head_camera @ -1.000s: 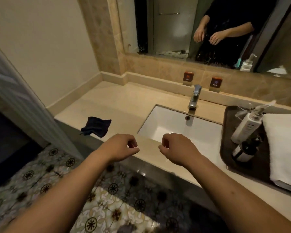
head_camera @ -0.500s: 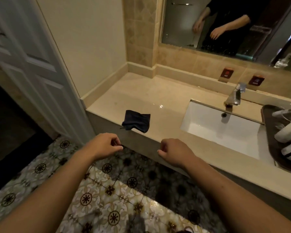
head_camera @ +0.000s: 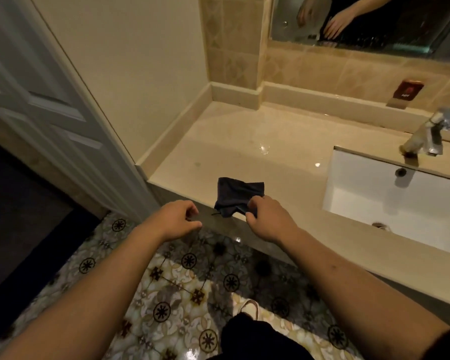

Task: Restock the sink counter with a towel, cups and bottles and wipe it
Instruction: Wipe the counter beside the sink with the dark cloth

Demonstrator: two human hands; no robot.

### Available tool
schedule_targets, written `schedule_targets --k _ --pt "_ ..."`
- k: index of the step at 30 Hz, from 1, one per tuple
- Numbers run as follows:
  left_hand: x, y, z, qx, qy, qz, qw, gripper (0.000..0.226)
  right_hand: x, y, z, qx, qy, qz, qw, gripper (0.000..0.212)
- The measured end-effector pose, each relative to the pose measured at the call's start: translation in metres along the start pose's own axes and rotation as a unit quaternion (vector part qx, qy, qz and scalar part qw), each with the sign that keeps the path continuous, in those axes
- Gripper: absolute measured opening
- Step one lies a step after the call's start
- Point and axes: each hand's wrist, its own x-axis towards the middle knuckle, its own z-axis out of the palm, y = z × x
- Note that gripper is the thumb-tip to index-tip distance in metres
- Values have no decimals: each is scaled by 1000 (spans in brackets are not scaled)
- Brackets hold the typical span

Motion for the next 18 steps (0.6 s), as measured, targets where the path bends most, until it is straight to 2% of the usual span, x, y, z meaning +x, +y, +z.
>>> schedule_targets --k 5,8,13,18 --pt "52 -5 -16 64 7 3 998 59 64 -10 29 18 -13 -3 1000 53" --pt "84 -2 -22 108 14 22 994 78 87 -10 46 -20 2 -32 999 63" --pt "126 5 -22 145 -10 50 988 132 106 -5 72 -27 24 -29 999 68" --pt "172 -6 -10 233 -60 86 967 154 115 0 95 -75 29 -4 997 69"
